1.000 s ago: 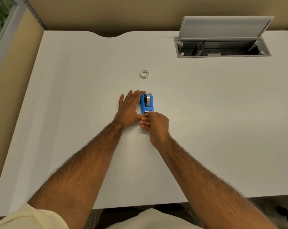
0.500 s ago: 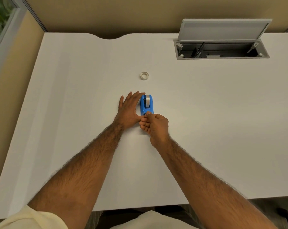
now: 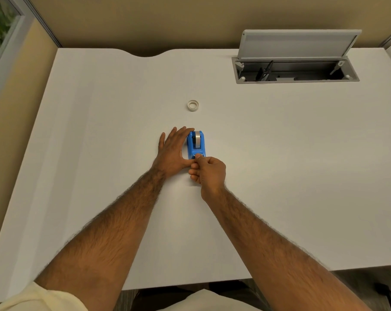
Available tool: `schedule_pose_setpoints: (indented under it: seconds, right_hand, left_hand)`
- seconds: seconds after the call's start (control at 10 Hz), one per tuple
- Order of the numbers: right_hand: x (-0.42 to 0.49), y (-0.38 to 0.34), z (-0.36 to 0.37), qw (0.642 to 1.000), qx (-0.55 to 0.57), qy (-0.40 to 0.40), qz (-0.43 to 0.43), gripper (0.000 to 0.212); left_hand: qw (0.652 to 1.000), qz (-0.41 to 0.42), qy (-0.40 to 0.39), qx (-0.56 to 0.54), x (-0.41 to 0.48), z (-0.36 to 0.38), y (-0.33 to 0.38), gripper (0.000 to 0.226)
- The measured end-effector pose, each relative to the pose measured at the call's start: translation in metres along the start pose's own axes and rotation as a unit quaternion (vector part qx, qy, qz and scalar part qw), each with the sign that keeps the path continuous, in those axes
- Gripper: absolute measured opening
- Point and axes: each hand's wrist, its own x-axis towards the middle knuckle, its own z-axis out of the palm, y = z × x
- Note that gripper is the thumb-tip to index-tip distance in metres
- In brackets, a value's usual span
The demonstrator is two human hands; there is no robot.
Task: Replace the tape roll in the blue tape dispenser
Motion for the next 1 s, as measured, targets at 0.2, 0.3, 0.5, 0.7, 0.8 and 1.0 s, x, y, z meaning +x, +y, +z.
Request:
schedule_pose_setpoints:
  seconds: [0.2,0.3,0.5,0.7,0.8,1.0]
  right_hand:
    - [0.003,0.002,-0.006,1.000,0.007,-0.008,0.018,0.029]
    - [0.006,0.003,-0.012,1.000,-0.027,-0.015,0.004,0.029]
    - [0.011,0.008,-0.019,0.995,-0.087,-0.007,-0.039,0.025]
    - [0.009,0.013,-0.030,0.989,-0.130,-0.022,-0.060,0.028]
    - [0.009,0.014,-0.038,0.987,-0.144,-0.026,-0.067,0.027]
    - [0.010,0.005,-0.054,0.968,-0.239,-0.018,-0.079,0.024]
  left_hand:
    - [1.000,0.001,0.003,0.003,0.001,0.002,-0.002,0.096]
    - [1.000,0.004,0.003,0.005,0.002,0.004,-0.004,0.099]
    - [1.000,-0.008,-0.010,0.000,0.003,0.004,-0.003,0.107]
    - [0.999,-0.028,-0.038,-0.014,-0.004,-0.002,0.001,0.120]
    - [0.998,-0.035,-0.054,0.007,-0.017,-0.007,-0.002,0.123]
    - [0.995,-0.055,-0.046,0.073,-0.057,-0.021,-0.006,0.090]
